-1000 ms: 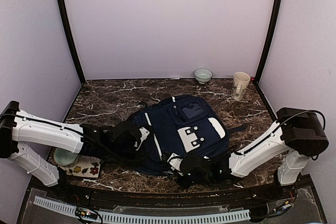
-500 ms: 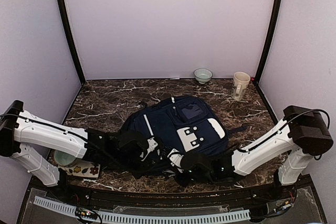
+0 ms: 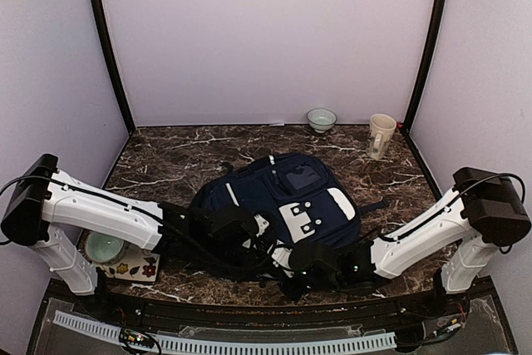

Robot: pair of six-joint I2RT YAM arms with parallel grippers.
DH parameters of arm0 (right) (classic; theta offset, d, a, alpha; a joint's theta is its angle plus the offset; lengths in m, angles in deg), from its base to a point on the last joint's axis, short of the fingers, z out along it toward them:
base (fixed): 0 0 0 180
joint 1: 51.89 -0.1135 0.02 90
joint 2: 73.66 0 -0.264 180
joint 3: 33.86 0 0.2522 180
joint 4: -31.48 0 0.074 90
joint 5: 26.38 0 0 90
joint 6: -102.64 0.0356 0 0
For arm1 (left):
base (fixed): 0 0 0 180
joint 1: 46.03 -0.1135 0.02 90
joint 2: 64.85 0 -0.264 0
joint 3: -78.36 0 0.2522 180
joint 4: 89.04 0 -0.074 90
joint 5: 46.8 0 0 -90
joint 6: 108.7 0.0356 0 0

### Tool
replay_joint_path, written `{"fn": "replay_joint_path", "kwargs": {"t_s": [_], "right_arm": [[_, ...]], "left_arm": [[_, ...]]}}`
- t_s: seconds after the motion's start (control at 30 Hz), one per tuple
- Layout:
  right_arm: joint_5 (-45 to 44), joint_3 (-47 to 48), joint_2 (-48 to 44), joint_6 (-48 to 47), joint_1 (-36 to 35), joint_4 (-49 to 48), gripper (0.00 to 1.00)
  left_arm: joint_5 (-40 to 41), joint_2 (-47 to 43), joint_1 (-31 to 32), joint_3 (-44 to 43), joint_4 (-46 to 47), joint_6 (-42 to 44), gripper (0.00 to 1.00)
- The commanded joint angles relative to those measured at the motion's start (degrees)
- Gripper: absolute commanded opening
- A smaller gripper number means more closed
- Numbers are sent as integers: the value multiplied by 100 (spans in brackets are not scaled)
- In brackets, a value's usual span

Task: Pack the student bag
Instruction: Zip the second largest pocket of the bag in the student bag, then move the student bag to the center of the board.

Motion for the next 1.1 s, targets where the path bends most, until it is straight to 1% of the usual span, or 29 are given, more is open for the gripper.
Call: {"fn": "replay_joint_path", "kwargs": {"t_s": [0.0, 0.03, 0.1, 0.23, 0.3, 0.37, 0.43, 0.5, 0.57, 0.6, 0.67, 0.83, 1.07], "right_arm": [[56, 98, -338, 181, 22, -1290, 0], [-47, 55, -390, 202, 22, -1276, 0], [-187, -14, -465, 232, 22, -1255, 0], [-449, -64, -508, 270, 43, -1207, 0], [-522, -45, -459, 308, 96, -1181, 0], [-534, 2, -407, 331, 195, -1150, 0], [-480, 60, -371, 312, 329, -1113, 0], [-329, 160, -307, 237, 514, -1065, 0], [-135, 336, -181, 155, 749, -1018, 0], [-38, 437, -103, 111, 870, -977, 0], [151, 668, 71, -14, 1132, -892, 0], [599, 1339, 574, -318, 1706, -679, 0], [1328, 2455, 1425, -731, 2427, -256, 0]], "left_arm": [[-365, 261, 66, -270, 486, 80, 0], [-363, 226, 66, -268, 491, 72, 0], [-349, 104, 70, -203, 490, 59, 6], [-246, -148, 72, -56, 491, 43, 36], [-142, -300, 66, 18, 483, 17, 46], [20, -512, 71, 136, 454, -18, 54], [286, -752, 66, 266, 372, -80, 65], [637, -1023, 70, 396, 250, -165, 80], [1068, -1313, 72, 514, 29, -299, 93], [1264, -1463, 73, 564, -72, -362, 96], [1599, -1749, 64, 678, -239, -461, 98], [2080, -2363, 62, 931, -431, -575, 98], [2488, -2693, 63, 1093, -547, -535, 98]]}}
